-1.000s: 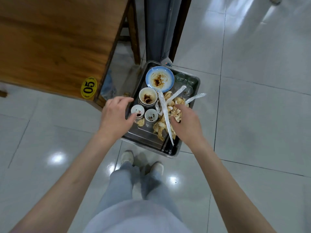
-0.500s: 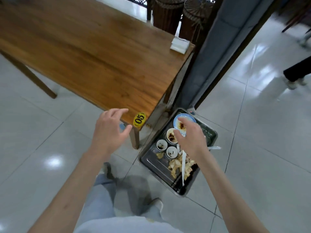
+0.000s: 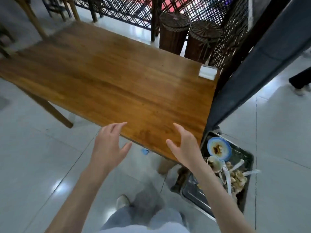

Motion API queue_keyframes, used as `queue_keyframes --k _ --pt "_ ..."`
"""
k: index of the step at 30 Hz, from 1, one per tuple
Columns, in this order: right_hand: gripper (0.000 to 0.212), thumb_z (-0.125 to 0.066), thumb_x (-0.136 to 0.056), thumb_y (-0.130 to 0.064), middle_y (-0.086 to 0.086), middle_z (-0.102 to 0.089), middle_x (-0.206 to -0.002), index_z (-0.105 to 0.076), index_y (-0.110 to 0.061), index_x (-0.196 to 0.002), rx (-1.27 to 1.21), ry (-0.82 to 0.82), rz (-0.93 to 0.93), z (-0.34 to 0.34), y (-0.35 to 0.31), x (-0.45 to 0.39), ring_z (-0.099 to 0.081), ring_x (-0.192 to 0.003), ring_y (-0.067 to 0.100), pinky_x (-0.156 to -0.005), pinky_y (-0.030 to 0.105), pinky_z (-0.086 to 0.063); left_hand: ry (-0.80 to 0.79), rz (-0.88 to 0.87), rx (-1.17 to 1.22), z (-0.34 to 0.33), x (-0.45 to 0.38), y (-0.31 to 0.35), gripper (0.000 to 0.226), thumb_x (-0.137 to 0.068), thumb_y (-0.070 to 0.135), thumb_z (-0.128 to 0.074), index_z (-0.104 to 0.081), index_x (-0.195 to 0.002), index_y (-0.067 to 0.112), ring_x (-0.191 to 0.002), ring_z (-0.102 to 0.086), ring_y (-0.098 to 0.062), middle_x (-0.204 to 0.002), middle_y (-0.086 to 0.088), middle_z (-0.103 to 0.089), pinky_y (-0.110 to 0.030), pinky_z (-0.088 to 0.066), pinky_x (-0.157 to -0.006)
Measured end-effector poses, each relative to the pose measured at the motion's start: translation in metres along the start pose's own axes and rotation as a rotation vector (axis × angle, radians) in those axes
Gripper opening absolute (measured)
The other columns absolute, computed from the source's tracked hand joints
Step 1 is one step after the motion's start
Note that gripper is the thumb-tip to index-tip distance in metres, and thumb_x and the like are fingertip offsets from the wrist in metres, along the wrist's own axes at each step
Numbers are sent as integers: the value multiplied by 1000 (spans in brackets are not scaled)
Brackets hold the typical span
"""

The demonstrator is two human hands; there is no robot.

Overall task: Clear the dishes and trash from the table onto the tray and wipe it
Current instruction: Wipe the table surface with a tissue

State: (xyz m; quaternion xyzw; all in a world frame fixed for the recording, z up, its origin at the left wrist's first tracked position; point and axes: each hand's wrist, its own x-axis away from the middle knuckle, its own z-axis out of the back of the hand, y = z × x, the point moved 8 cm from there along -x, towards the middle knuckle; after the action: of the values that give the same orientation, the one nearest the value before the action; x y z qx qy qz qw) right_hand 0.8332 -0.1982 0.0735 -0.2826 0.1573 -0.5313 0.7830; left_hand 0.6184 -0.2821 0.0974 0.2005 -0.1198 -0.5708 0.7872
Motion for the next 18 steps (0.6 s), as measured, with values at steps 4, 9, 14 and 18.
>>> queue_keyframes --k 4,9,14,18 --pt "66 -62 -86 -36 1 -49 -137 -33 -19 -143 0 39 -91 -15 -10 -25 -44 -125 19 -104 35 -38 -45 -100 4 5 -54 -11 61 -82 36 -67 -44 -137 20 -123 -39 -22 -131 -3 -50 -36 -34 -102" --pt "66 -61 -86 -40 1 -48 -136 -32 -21 -143 16 120 -181 -9 5 -74 -43 -125 18 -104 35 -37 -77 -217 -9 -14 -131 5 60 -83 39 -64 -43 -137 23 -125 -38 -23 -133 -4 -49 -39 -36 -102" --pt "67 -60 -87 -40 2 -46 -140 -31 -20 -143 65 162 -253 7 42 -135 -40 -129 20 -106 40 -37 -152 -320 -53 -49 -205 28 61 -84 41 -63 -41 -138 23 -127 -37 -24 -134 -3 -48 -39 -35 -104" --pt "67 -60 -86 -41 1 -45 -141 -31 -21 -143 122 224 -323 27 85 -195 -40 -130 19 -106 40 -37 -165 -376 -79 -79 -274 56 63 -82 42 -65 -41 -138 23 -126 -39 -24 -134 -3 -49 -39 -35 -105"
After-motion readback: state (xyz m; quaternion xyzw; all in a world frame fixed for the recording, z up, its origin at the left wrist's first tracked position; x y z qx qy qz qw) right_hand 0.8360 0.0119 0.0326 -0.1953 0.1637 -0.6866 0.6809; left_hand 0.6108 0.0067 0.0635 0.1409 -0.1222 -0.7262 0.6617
